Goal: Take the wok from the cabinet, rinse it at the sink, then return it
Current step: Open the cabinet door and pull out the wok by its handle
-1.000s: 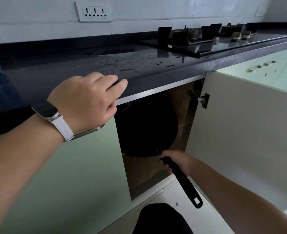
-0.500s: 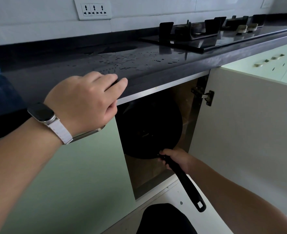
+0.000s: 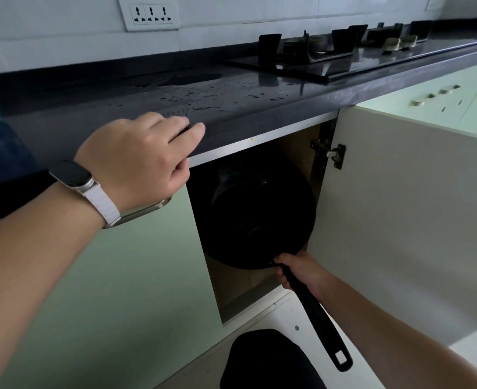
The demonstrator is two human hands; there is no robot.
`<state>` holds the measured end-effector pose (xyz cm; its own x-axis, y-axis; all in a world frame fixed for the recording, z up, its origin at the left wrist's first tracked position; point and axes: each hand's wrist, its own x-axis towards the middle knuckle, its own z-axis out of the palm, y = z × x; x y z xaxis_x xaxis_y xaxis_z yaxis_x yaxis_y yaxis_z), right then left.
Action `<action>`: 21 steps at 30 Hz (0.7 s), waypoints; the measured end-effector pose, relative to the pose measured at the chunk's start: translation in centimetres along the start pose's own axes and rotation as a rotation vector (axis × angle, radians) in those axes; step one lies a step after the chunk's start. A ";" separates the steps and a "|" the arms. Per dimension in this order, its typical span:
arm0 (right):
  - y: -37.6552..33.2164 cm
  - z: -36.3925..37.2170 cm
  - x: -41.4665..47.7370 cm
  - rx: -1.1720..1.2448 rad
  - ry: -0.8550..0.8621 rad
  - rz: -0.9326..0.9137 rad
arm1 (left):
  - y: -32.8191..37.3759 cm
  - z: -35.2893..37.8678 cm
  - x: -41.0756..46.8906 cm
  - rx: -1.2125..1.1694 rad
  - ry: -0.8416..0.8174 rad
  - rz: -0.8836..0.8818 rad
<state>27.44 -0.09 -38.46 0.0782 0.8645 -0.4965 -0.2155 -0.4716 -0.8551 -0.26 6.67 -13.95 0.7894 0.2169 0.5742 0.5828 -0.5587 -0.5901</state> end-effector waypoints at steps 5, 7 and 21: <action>1.3 -2.5 -3.8 -0.095 0.043 -0.052 | 0.0 0.0 0.0 -0.021 0.004 0.010; 1.8 -3.3 -5.1 -0.139 0.048 -0.067 | 0.0 0.1 -0.1 -0.037 0.009 0.005; 0.4 -5.6 -15.2 -0.254 0.182 0.218 | -0.4 -1.2 0.3 -0.169 -0.149 -0.048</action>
<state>31.62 -14.43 -32.06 0.2332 0.7047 -0.6701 0.0000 -0.6891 -0.7247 -0.51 5.99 -12.83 0.7886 0.3557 0.5015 0.5898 -0.6681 -0.4536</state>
